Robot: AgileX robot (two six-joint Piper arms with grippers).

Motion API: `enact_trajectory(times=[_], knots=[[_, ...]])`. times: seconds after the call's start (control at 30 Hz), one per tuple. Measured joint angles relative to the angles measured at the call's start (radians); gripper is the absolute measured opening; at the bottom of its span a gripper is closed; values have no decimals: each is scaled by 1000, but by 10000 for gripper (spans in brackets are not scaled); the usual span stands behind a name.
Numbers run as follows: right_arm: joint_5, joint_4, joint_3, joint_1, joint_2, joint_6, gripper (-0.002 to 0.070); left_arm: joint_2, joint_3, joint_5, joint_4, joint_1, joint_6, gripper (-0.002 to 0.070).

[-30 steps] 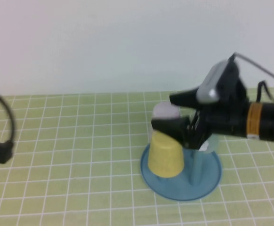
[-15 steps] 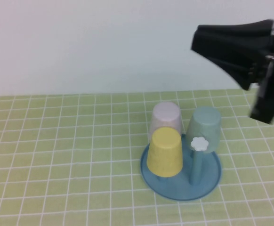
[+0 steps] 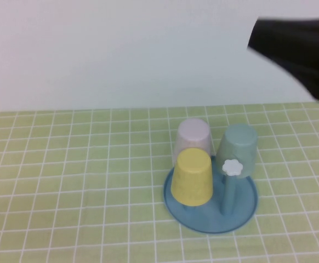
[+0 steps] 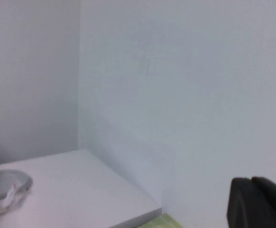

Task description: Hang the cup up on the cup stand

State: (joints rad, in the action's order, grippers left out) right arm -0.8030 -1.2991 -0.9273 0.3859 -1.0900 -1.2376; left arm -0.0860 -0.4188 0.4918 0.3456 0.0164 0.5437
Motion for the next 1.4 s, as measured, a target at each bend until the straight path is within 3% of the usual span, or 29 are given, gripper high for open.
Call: enact_trajectory(times=[0.27, 0.43, 0.63, 0.83, 1.1, 1.23, 1.4], knots=[[31, 218, 0, 0, 17, 131, 0, 84, 115, -2, 0, -27, 0, -1], [304, 221, 0, 2, 167, 37, 0, 84, 146, -9, 7, -27, 0, -1], [617, -15, 18, 2, 406, -186, 0, 84, 194, -19, 39, -27, 0, -1], [633, -226, 152, -8, 704, -290, 0, 86, 279, -90, 147, -27, 0, -1], [722, -273, 452, -121, 964, -357, 0, 98, 403, -185, 145, -30, 0, -1], [827, -273, 585, -186, 1045, -399, 0, 98, 422, -239, 25, -56, -106, -1], [900, -273, 696, -253, 1101, -437, 0, 98, 422, -215, -357, -89, -510, -1]])
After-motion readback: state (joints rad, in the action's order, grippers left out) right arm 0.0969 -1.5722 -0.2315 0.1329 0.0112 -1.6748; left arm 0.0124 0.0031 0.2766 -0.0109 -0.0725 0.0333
